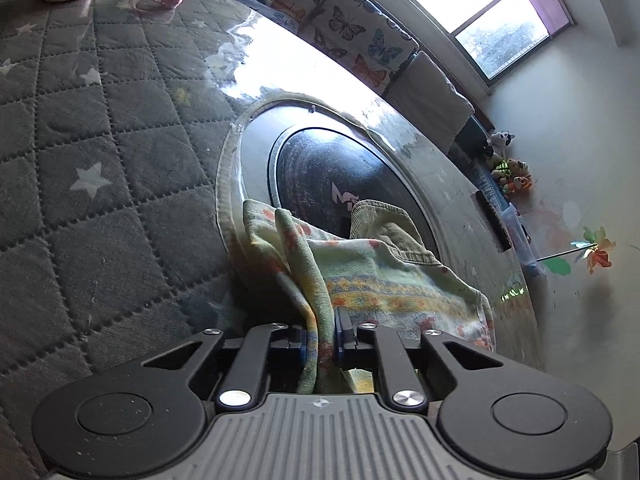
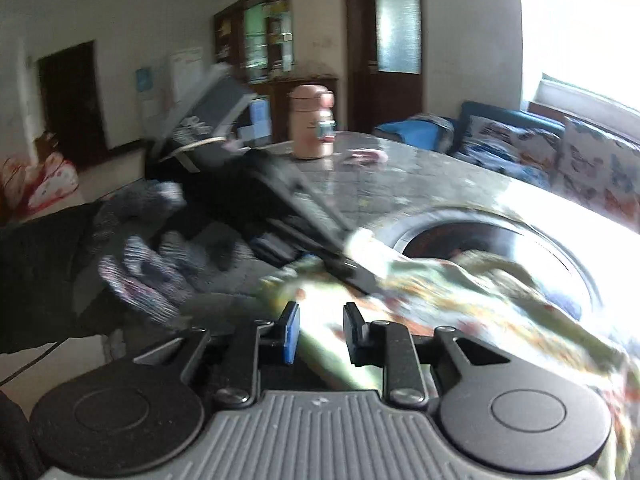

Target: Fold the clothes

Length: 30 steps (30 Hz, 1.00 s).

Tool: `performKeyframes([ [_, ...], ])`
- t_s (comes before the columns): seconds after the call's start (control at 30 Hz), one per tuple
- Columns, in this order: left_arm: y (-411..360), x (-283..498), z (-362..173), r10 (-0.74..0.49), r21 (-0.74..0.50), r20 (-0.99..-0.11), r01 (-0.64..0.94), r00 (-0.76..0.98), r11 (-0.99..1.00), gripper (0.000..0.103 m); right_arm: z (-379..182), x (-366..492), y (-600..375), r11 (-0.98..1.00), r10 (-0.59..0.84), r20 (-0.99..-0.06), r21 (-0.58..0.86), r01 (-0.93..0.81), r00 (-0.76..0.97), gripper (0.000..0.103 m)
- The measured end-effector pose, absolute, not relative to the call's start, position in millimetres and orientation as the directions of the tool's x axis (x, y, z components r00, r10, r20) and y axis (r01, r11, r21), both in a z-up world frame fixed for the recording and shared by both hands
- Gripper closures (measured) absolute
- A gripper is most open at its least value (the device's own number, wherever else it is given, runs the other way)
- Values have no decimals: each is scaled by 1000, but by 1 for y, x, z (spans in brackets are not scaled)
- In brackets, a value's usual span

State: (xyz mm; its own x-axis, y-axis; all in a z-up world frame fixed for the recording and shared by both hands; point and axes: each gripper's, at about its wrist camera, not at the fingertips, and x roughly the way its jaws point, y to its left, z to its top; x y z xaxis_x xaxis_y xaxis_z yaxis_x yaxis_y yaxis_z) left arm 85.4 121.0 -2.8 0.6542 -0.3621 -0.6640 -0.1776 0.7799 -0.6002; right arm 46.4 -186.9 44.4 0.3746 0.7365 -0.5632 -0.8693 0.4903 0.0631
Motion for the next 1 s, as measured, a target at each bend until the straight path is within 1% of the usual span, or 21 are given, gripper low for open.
performKeyframes([
  [0.13,119,84,-2,-351,-589,-666,-175,658,789,90,38,77,-213,618,666,-580,75,-783,470,80],
  [0.3,117,85,-1,-341,-578,-671,-177,658,796,89,27,122,-245,765,543,-601,68,-640,586,80],
  [0.4,114,85,0,-329,-564,-676,-175,660,807,89,12,150,-258,811,500,-625,96,-577,599,80],
  [0.43,113,85,0,-325,-559,-677,-174,660,811,89,6,160,-263,824,488,-632,105,-557,602,78],
  [0.47,112,85,0,-321,-553,-679,-173,660,815,89,3,165,-265,834,476,-630,102,-542,614,72],
  [0.57,111,85,1,-313,-540,-684,-169,659,825,89,-2,176,-273,862,442,-619,93,-499,649,71],
  [0.7,109,87,2,-303,-527,-688,-167,659,833,89,-4,185,-282,898,375,-607,52,-436,700,62],
  [0.8,108,87,2,-299,-520,-690,-164,659,839,89,-6,189,-288,919,333,-603,35,-393,725,49],
  [0.83,107,88,2,-297,-516,-691,-163,659,841,89,-7,191,-289,925,324,-605,41,-378,727,42],
  [1.0,105,89,3,-284,-497,-696,-157,659,853,89,-10,196,-300,929,343,-611,109,-353,713,41],
])
